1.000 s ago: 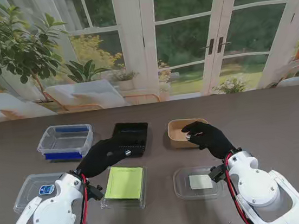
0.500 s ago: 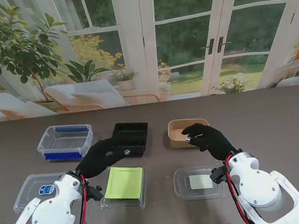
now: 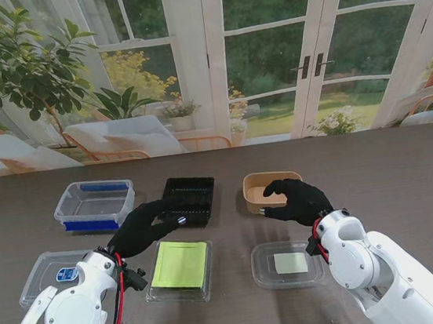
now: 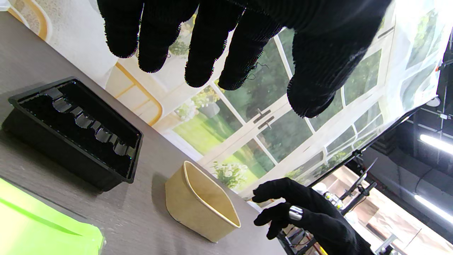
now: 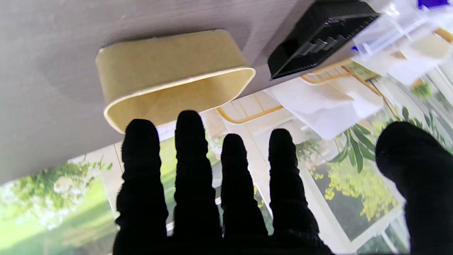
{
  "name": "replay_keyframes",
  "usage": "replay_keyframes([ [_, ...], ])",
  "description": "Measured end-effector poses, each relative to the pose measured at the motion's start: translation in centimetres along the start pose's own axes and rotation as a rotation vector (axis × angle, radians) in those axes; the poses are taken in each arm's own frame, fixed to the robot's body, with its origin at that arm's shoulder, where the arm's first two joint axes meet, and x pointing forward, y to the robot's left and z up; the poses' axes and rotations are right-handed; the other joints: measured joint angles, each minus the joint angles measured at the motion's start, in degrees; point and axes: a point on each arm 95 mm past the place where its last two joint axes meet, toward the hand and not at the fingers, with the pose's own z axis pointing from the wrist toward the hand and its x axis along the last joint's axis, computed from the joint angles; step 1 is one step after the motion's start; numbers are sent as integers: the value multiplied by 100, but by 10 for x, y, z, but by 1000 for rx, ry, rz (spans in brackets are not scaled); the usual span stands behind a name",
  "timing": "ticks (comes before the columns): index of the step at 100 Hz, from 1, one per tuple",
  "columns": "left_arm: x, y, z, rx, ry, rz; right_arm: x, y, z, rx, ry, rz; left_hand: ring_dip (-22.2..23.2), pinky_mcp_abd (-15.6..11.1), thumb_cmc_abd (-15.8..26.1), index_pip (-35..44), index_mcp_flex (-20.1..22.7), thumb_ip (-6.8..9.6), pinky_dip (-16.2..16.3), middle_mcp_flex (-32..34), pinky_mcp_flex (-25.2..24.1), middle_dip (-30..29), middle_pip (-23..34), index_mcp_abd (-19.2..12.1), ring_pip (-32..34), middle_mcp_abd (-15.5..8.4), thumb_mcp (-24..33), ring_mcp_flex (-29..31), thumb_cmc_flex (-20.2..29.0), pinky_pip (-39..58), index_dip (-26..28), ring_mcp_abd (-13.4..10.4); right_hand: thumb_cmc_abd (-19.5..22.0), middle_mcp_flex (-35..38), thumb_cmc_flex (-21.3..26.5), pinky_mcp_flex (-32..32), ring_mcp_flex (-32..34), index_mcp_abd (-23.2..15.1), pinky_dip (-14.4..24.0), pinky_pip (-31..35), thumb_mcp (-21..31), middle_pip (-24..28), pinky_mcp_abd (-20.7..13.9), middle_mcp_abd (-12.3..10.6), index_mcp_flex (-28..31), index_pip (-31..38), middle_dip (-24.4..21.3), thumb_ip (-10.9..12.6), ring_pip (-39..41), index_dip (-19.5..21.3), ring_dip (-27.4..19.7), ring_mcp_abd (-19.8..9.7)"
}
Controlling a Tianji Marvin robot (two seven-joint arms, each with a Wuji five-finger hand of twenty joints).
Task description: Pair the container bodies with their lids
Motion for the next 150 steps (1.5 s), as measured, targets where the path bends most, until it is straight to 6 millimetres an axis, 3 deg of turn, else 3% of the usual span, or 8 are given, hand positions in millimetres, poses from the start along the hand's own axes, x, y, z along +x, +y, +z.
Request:
replay_keyframes([
  [9,-1,-2,-1,6,0,-1,3,1,11,1,-4,-83,0,0,0,0,0,0,1,0,0,0,0,0,0,2,-1,0,0,0,0,0,-433,-47,137,3,185,34,179,670,202,171,-88,-80,-106,211,-5,-108,690,82,251,-131],
  [28,-1,-3,-1,18,11,-34,8,8,23,-6,-28,-143,0,0,0,0,0,0,5,0,0,0,0,0,0,8,-1,0,1,-1,0,0,-1430,-34,291,7,830,229,459,1764,1231,582,-352,-257,-106,698,114,-345,2155,272,696,-377],
  [44,-2,-5,2,7,10,-28,15,6,28,-1,-16,-190,0,0,0,0,0,0,8,0,0,0,0,0,0,10,-1,0,1,-1,0,0,-2152,54,598,8,1322,211,669,2302,1705,993,-503,-380,-92,1072,389,-458,3015,424,946,-623],
  [61,-3,-6,3,9,6,-24,11,-1,42,-36,-14,-213,0,0,0,0,1,0,61,0,0,0,0,0,-1,13,-48,0,2,-1,0,0,-2851,271,1198,11,1759,-55,675,2568,2039,1177,-575,-402,159,1291,615,-537,3542,563,1012,-779],
  [82,-2,-3,4,-15,6,-18,12,-8,47,-19,-24,-224,0,0,53,0,3,0,63,0,0,0,0,0,-1,19,-49,3,8,-1,0,0,-2931,417,1234,14,1955,-45,678,2693,2173,1230,-577,-402,295,1342,678,-572,3773,581,1053,-854],
  [90,-2,-2,4,-22,5,-16,13,-11,48,-13,-24,-231,0,0,53,0,5,0,64,0,0,0,0,0,-1,46,-49,3,9,-1,0,0,-3201,494,1294,28,2063,-39,680,2773,2253,1276,-579,-402,376,1329,679,-574,3850,630,1065,-892],
  [102,-1,-2,2,-22,1,-19,15,-18,52,2,-21,-255,0,0,53,0,5,0,64,1,0,0,0,0,-1,66,-50,3,9,-1,0,0,-3287,494,1297,304,2201,-22,693,2887,2304,1248,-646,-402,394,1337,680,-574,3995,637,1070,-965],
  [150,0,1,-2,-24,-15,-19,14,-33,74,14,-70,-313,0,0,53,0,6,0,65,1,0,0,0,1,-1,69,-52,4,9,-1,0,0,-3287,844,1387,444,2788,67,818,3369,2305,1333,-787,-399,461,1347,737,-628,4409,643,1105,-1132],
])
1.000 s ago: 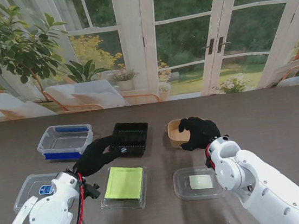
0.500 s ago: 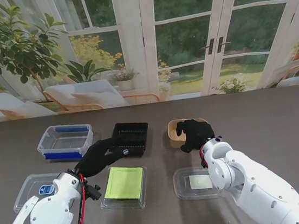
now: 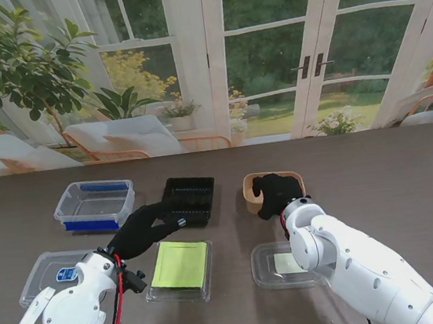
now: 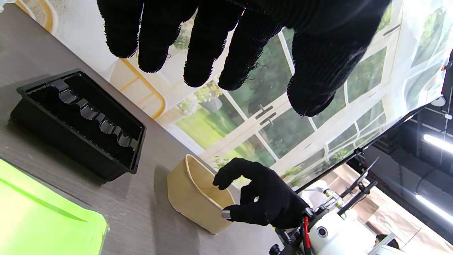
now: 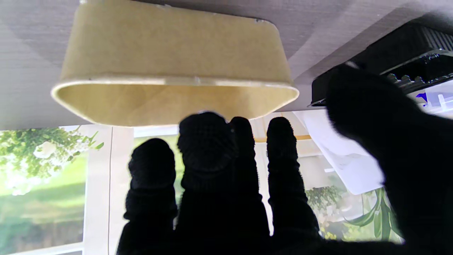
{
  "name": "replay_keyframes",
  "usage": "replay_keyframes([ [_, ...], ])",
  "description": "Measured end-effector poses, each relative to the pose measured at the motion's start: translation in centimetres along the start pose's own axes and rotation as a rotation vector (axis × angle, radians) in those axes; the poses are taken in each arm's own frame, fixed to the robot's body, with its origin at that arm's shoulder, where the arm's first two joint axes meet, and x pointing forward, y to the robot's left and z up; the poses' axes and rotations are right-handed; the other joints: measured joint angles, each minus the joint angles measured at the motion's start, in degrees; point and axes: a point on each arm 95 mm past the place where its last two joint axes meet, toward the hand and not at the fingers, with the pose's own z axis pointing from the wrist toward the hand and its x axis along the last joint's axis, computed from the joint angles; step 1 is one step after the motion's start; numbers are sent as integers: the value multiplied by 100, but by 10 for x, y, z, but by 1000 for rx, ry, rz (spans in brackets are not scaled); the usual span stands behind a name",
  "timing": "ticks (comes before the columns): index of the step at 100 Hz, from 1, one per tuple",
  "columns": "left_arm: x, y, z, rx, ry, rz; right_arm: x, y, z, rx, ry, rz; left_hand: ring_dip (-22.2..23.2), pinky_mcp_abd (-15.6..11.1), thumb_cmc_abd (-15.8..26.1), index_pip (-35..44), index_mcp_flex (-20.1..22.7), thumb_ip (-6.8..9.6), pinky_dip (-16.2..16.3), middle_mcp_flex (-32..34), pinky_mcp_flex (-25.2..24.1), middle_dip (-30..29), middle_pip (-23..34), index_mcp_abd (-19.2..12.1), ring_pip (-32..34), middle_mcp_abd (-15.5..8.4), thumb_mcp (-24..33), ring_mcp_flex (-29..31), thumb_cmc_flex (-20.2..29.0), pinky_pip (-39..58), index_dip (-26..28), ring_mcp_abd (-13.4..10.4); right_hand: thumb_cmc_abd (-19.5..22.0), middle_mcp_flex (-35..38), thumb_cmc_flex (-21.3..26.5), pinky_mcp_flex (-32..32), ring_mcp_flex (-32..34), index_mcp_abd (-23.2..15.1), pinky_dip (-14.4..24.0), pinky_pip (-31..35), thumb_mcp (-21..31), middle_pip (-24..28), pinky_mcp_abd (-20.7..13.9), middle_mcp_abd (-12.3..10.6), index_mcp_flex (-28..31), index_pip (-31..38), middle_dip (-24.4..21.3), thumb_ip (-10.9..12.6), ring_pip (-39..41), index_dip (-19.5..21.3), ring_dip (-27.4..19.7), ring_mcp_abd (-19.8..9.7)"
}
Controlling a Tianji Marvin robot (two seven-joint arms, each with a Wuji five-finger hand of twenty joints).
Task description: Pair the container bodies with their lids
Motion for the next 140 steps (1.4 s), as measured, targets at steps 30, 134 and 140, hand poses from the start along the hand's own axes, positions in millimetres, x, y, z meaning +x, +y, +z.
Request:
replay_keyframes([
  [30,-1,1,0,-9,-6,-3,-3,-14,18,22,-19,-32,0,1,0,0,0,0,1,0,0,0,0,0,0,1,-63,0,131,0,0,0,-132,107,147,4,184,12,0,53,63,-67,-4,0,133,21,1,-1,8,3,-88,-27],
  [134,-3,5,2,-55,-32,-22,-2,-24,49,20,-35,-114,0,2,177,0,6,0,2,0,0,0,0,43,0,5,-209,0,164,0,0,0,-577,2818,1579,229,417,-889,-1,938,295,-156,-144,-104,2112,1697,612,-987,1305,-1292,977,-153],
  [140,-3,5,2,-57,-33,-23,-1,-25,49,19,-31,-117,0,2,182,0,6,0,3,0,0,0,0,44,0,6,-235,0,164,0,0,0,-606,2882,1579,229,420,-945,8,1000,299,-164,-147,-119,2193,1722,667,-988,1337,-1310,1041,-149],
])
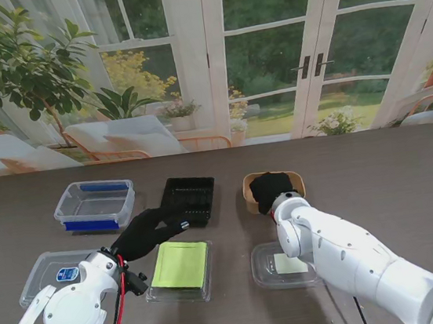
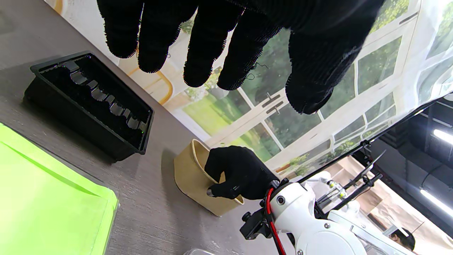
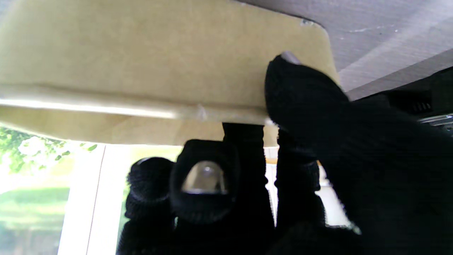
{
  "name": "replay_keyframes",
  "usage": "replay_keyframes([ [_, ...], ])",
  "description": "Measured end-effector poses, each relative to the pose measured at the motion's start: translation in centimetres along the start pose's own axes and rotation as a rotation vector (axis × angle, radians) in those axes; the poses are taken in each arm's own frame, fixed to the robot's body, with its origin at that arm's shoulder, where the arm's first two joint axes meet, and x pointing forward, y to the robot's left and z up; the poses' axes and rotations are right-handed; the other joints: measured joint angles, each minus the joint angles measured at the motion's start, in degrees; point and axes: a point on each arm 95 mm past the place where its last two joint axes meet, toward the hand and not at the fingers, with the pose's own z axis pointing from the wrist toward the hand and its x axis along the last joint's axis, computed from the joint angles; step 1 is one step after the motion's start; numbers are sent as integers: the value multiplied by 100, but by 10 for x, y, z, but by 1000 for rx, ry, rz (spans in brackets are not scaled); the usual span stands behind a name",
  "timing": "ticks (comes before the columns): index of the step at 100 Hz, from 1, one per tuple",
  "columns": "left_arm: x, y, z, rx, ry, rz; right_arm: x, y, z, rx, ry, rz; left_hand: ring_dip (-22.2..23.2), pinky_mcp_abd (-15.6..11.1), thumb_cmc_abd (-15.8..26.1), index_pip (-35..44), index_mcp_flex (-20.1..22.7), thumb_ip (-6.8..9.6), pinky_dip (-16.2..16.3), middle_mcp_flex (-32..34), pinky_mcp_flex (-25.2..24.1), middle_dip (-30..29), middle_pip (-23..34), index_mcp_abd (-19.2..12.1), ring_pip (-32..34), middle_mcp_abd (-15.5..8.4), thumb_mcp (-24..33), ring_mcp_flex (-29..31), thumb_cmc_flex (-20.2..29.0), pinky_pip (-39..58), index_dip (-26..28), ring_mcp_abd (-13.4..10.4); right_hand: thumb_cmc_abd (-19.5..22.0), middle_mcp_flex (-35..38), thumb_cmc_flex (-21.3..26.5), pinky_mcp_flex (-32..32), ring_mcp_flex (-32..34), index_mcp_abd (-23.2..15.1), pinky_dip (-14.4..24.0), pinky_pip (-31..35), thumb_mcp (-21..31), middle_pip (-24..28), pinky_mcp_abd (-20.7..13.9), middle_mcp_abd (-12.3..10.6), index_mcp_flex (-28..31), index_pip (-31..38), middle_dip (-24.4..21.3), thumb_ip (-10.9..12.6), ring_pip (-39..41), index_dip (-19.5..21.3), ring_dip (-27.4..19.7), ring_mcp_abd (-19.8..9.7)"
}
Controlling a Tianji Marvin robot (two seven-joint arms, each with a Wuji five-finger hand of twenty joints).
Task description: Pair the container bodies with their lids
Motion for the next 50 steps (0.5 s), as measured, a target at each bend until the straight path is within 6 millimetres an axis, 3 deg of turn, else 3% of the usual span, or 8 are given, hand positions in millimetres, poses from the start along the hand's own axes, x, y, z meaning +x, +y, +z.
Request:
replay_keyframes([
  [31,0,1,0,-7,-4,-6,0,1,1,33,16,-9,0,0,51,0,0,0,1,0,0,0,0,2,0,1,-46,0,0,0,0,0,-38,142,1,0,69,0,131,80,113,1,-67,-29,90,41,388,-5,287,-59,398,12],
  [50,0,1,0,-8,-6,-8,-1,2,1,37,19,1,0,0,51,0,0,0,1,0,0,0,0,7,0,2,-101,0,0,0,-1,0,108,121,1,0,69,-3,138,88,113,62,-68,-29,-168,443,641,-53,413,9,685,-2],
])
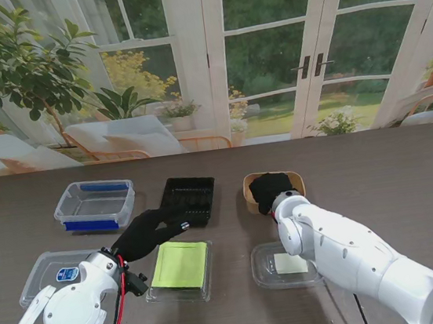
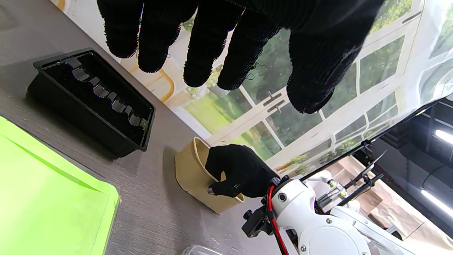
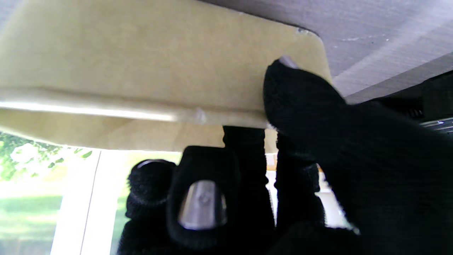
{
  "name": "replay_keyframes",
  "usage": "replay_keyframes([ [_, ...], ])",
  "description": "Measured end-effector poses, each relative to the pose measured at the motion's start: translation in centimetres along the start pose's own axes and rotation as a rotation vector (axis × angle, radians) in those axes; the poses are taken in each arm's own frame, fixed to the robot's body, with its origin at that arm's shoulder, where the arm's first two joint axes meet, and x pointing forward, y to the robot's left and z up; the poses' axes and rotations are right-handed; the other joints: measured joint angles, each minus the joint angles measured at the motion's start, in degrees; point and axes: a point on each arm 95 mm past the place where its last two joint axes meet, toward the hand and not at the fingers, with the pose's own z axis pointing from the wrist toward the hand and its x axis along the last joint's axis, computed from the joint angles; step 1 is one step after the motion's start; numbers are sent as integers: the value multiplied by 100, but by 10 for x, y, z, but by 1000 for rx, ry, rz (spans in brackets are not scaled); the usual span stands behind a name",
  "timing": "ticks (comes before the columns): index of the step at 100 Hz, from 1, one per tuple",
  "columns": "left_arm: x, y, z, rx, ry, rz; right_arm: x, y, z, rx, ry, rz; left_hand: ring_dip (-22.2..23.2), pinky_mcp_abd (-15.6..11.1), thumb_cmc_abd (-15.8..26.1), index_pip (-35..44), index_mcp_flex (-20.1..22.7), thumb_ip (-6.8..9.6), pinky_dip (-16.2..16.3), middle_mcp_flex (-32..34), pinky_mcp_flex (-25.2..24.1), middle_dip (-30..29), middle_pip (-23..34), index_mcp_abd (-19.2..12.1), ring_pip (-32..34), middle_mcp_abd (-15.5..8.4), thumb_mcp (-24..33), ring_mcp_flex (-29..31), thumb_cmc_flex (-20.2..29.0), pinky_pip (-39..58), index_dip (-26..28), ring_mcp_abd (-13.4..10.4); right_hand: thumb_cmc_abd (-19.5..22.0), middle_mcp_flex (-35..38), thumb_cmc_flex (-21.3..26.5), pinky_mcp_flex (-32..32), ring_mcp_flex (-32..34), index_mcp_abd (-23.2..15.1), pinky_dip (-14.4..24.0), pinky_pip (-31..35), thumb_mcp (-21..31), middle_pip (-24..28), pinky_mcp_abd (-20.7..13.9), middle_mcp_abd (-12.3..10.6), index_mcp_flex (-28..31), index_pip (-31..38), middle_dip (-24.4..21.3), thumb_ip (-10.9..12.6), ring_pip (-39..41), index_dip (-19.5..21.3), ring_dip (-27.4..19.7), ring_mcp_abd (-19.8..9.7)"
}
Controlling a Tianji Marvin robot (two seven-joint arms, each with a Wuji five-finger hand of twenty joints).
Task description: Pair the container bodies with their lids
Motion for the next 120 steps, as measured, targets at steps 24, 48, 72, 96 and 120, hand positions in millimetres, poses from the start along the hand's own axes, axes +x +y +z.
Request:
replay_keyframes([
  [24,0,1,-1,-1,-5,-4,-2,3,-2,-26,11,12,0,0,5,0,0,0,1,0,0,0,0,1,0,36,-15,0,0,0,0,0,80,-69,1,0,-4,0,8,5,63,10,-1,2,-108,103,65,0,1,69,23,-11],
  [48,0,1,-1,-7,-7,-5,-5,5,-8,-36,30,18,0,0,6,0,0,0,2,0,0,0,0,1,-1,39,-76,0,0,0,0,0,144,-70,1,0,-4,-60,19,5,124,80,-1,3,-111,205,117,0,1,141,73,-40],
  [72,-1,1,-1,-9,-10,-6,-6,-1,-13,-28,35,36,0,0,7,0,0,0,2,0,0,0,0,1,-1,40,-84,0,0,0,0,0,144,-69,1,0,-4,-60,129,5,125,80,-1,3,-111,224,118,0,1,143,80,-41],
  [96,-1,1,-1,-13,-11,-6,-4,-9,-17,-20,34,55,0,0,65,0,0,0,2,0,0,0,0,2,-2,41,-144,0,4,0,0,0,144,-71,1,0,-4,-60,130,5,126,80,-1,3,-113,231,118,0,1,143,82,-41],
  [120,-1,1,-1,-18,-12,-8,-2,-10,-19,-20,37,57,0,0,65,0,1,0,3,0,0,0,0,2,-2,41,-145,0,4,0,0,0,144,-71,1,0,-4,-60,130,6,126,80,-1,3,-113,243,118,0,1,143,83,-42],
])
